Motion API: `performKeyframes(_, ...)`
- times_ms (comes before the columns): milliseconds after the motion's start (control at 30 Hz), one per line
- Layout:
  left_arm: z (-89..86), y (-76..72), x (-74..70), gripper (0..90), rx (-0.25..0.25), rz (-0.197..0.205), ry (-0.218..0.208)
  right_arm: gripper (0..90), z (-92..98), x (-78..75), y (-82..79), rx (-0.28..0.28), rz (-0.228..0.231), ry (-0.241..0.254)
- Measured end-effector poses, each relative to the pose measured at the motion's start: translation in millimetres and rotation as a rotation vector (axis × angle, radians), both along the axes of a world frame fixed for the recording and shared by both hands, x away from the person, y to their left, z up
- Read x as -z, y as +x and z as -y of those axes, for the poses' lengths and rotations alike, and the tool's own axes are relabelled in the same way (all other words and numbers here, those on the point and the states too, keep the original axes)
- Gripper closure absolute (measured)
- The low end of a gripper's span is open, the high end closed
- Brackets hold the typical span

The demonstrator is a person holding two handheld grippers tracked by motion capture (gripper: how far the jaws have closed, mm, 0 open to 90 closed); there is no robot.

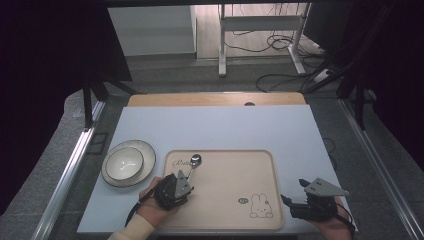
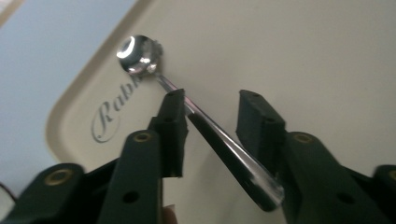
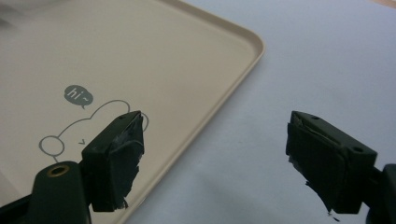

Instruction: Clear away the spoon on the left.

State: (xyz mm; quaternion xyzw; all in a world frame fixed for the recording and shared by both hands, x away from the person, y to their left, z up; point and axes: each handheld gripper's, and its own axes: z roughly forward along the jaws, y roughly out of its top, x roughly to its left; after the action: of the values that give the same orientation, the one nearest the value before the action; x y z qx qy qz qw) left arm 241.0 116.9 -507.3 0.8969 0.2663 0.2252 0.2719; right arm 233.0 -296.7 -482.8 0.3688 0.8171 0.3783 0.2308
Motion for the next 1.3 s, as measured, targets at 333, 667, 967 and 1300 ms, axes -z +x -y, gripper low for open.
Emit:
performKeyframes(333,-7.9,8.7,-0.3,34.3,-0.033,-0.101,-0.081,19.9,0.2,0.3,0.4,0.001,0.002,0.002)
performKeyframes(667,-10.1,13.2,-2.2,25.5,-0.062,-0.11,-0.125,19.9,2.5,0.7,-0.5,0.011,-0.004,0.017)
performKeyframes(967,-15.7,18.5,-14.7,23.8,-0.075,-0.052,-0.186,19.9,2.1,-2.0,-5.5,-0.003,0.007,0.055)
performKeyframes(1300,-26.8,2.3,-26.0,22.4,-0.092,0.025,-0.193,19.9,-1.5,-5.4,-12.1,-0.016,0.019,0.039)
